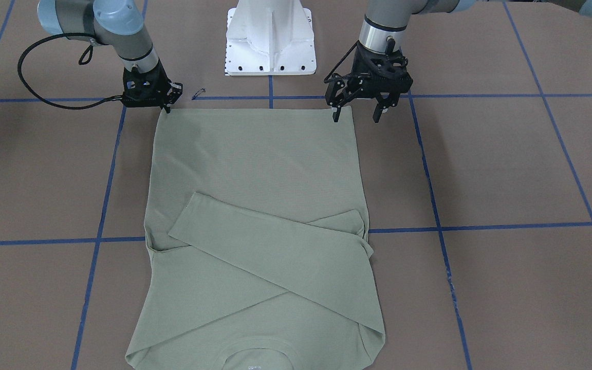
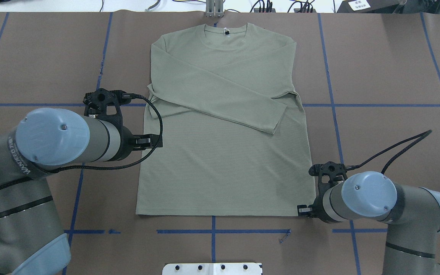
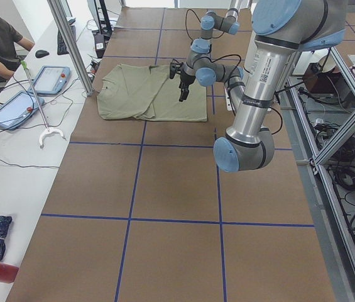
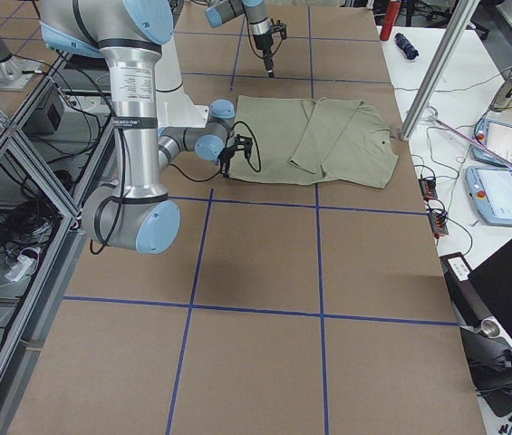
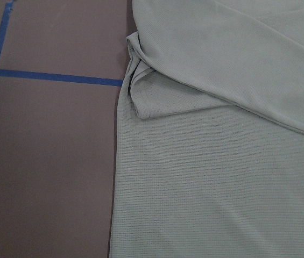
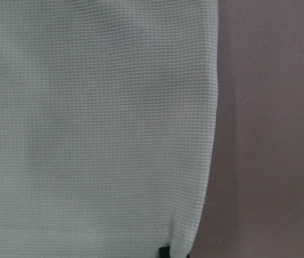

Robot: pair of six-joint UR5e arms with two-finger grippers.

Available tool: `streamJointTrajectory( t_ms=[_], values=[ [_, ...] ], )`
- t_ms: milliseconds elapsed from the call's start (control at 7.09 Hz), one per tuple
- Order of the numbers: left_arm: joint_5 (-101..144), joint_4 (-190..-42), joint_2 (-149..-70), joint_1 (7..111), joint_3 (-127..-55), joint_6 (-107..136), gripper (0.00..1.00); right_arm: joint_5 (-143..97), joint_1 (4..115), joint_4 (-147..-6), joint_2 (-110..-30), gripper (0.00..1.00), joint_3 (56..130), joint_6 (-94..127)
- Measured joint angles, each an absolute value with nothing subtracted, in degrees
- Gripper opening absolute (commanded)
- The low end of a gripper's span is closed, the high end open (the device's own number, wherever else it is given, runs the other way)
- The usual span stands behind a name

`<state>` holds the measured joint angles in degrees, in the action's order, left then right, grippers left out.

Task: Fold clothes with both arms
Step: 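Position both grippers at the hem corners nearest the robot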

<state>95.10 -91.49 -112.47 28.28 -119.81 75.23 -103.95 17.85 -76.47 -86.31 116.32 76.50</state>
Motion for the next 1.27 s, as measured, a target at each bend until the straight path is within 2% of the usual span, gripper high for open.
streamJointTrajectory(
  t_ms=[282,846,1269],
  values=[
    [95.1,-91.6,-112.4,27.6,-119.3,76.1,1.0,-103.9,18.1,-76.5,-86.3,0.0,118.7,76.9],
    [94.1,-91.8,-110.6,16.7,-115.8,88.2,0.99,-103.9,19.3,-76.5,-86.2,0.0,121.8,77.1],
    [94.0,-91.8,-107.9,14.8,-113.6,89.1,0.96,-103.8,19.7,-76.5,-86.2,0.0,122.5,77.1]
  ],
)
